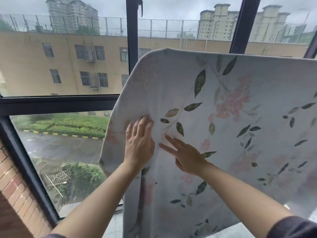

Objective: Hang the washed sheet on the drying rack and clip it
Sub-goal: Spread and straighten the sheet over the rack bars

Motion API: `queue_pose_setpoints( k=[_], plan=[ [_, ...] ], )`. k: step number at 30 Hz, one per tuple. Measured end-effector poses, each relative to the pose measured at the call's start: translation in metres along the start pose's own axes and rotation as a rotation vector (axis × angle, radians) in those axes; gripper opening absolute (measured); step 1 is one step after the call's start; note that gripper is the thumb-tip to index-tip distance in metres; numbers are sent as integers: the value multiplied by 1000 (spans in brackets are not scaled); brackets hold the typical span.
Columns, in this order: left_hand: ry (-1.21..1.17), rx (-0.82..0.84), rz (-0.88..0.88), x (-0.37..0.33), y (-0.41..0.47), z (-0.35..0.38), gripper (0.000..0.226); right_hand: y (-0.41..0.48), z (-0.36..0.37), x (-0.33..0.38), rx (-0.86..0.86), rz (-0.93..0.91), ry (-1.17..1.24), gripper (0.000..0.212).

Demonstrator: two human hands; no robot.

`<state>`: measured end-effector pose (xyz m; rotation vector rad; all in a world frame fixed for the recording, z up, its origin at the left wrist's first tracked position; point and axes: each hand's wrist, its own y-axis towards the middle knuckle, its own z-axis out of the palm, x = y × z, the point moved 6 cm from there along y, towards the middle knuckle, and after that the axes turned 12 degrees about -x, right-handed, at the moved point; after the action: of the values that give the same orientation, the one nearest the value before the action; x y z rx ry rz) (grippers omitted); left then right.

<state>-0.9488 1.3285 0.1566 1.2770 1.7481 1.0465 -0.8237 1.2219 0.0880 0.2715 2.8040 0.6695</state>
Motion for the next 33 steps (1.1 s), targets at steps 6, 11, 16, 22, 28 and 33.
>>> queue_pose_setpoints(
  k=[6, 11, 16, 22, 28, 33],
  plan=[
    [508, 477, 166, -45, -32, 54, 39, -54, 19, -87, 303, 397, -135, 69],
    [522, 710, 15, -103, -34, 81, 29, -122, 27, -144, 710, 568, -222, 63],
    [354, 351, 75, -142, -7, 116, 72, -99, -4, -159, 148, 352, -154, 76],
    [427, 998, -371, -108, -68, 172, 66, -156, 43, -228, 645, 564, -88, 68],
    [205, 361, -21, -192, -35, 225, 72, -158, 39, -265, 46, 445, -137, 80],
    [177, 988, -229, -213, -66, 326, 61, -199, 59, -357, 418, 664, -190, 66]
  ],
)
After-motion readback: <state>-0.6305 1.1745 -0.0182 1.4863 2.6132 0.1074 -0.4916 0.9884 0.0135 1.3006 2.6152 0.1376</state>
